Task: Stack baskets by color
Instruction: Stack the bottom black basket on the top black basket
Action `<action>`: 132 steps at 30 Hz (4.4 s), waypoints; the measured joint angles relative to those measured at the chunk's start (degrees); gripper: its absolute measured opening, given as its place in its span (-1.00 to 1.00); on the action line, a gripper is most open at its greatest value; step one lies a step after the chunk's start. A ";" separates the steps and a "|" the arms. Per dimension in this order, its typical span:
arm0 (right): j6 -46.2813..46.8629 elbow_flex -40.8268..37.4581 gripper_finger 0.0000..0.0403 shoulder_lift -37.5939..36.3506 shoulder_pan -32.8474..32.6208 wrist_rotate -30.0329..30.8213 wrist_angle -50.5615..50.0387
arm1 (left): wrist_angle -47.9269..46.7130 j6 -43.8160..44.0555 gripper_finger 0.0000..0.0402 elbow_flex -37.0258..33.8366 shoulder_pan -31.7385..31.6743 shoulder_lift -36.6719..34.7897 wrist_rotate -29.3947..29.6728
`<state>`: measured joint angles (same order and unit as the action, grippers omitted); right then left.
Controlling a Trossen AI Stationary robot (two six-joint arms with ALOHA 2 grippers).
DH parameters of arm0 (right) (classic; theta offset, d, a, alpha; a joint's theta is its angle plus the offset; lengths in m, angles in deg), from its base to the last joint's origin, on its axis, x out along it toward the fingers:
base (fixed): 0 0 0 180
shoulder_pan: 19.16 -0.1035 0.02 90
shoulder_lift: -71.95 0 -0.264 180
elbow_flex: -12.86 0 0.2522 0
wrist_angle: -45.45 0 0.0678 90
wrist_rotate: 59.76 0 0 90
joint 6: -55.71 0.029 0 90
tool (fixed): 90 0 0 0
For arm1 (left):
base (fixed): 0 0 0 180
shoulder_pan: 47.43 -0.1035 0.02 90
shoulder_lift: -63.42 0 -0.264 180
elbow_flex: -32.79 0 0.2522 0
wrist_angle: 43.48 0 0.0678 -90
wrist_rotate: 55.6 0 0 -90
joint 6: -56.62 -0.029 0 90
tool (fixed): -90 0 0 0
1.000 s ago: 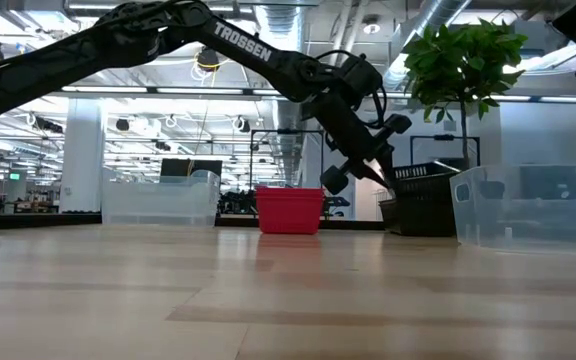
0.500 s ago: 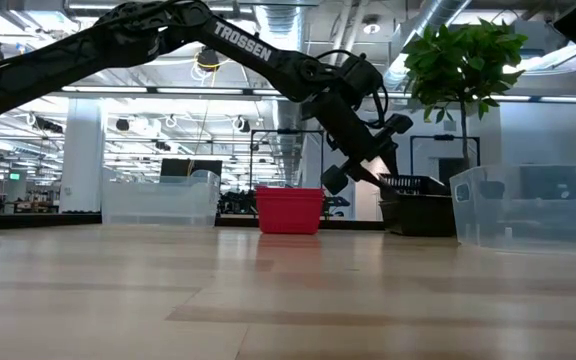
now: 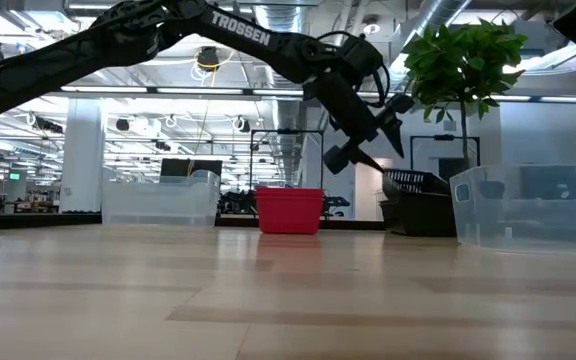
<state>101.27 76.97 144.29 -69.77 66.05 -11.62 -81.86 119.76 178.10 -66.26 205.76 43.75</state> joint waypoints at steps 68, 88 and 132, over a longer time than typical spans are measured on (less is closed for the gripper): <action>-29.56 13.59 -0.98 26.86 75.56 8.43 17.37 | 33.16 -59.02 -0.02 -99.84 20.79 -90.81 -12.71; -28.58 17.42 -0.98 21.51 77.38 -1.38 9.37 | 33.01 -62.49 -0.02 -99.74 20.59 -90.77 -15.11; -15.85 10.70 -0.12 21.73 77.28 -8.82 19.10 | 30.97 -60.37 -0.02 -99.71 20.63 -90.72 -16.67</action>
<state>85.42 87.67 166.01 7.50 57.24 7.48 -50.89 59.39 78.38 -45.63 115.04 27.08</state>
